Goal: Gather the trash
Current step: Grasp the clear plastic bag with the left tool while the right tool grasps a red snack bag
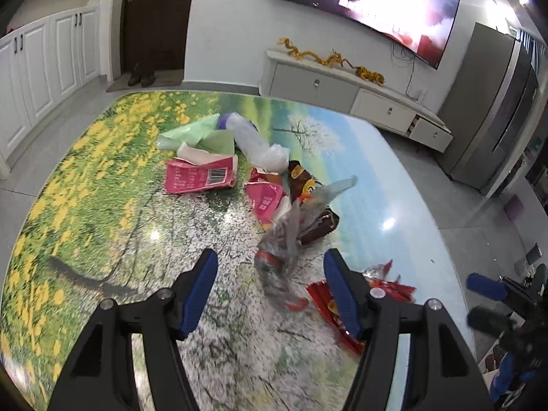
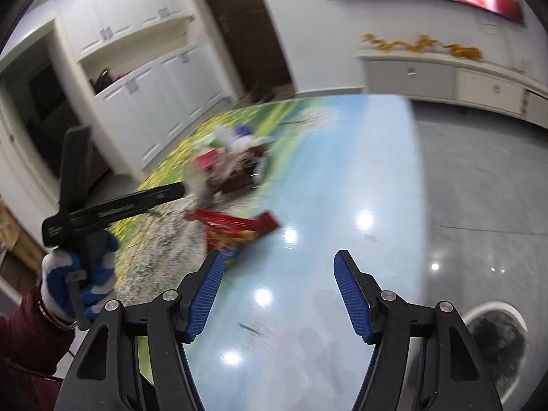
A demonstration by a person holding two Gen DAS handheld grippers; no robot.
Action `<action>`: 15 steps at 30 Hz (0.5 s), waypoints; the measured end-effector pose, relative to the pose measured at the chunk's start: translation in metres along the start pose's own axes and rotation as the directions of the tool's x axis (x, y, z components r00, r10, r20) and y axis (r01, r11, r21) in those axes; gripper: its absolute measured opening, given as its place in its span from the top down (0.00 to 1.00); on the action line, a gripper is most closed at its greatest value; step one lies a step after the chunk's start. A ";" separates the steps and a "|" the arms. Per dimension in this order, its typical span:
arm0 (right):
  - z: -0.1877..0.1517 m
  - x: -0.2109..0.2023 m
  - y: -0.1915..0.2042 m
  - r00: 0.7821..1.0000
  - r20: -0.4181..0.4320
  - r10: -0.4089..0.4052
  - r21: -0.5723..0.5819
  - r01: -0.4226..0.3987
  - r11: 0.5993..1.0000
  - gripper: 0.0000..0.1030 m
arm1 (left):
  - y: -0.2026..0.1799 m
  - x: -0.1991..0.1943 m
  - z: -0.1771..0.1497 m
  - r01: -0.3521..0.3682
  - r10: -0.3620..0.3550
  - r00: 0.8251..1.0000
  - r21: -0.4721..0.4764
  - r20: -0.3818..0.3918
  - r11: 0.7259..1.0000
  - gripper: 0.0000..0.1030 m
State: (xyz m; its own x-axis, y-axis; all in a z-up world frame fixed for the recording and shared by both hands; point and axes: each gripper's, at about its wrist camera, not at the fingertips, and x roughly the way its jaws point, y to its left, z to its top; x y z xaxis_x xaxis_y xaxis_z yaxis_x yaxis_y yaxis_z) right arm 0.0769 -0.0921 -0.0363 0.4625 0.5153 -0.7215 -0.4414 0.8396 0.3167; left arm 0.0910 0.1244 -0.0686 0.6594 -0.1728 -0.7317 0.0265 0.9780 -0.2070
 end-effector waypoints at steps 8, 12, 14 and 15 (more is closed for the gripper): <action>0.019 0.045 0.034 0.997 -0.040 0.064 -0.113 -0.068 0.991 0.39 | 0.003 0.031 0.007 0.034 -0.033 0.998 0.017 -0.053 0.999 0.40; 0.021 0.058 0.039 0.996 -0.060 0.058 -0.147 -0.066 0.987 0.55 | -0.001 0.039 0.008 0.058 -0.056 0.996 0.029 -0.069 0.998 0.47; 0.019 0.063 0.039 0.997 -0.070 0.040 -0.155 -0.050 0.987 0.68 | -0.002 0.043 0.007 0.065 -0.062 0.994 0.029 -0.084 0.997 0.55; 0.018 0.065 0.038 0.996 -0.077 0.035 -0.154 -0.047 0.987 0.73 | -0.003 0.045 0.007 0.069 -0.066 0.994 0.029 -0.092 0.997 0.61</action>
State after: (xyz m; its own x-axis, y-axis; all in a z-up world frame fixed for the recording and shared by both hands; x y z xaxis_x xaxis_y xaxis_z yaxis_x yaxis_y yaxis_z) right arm 0.1043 -0.0237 -0.0606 0.3862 0.5296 -0.7552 -0.5755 0.7782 0.2514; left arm 0.1258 0.1143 -0.0965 0.5844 -0.2473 -0.7729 0.0939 0.9666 -0.2383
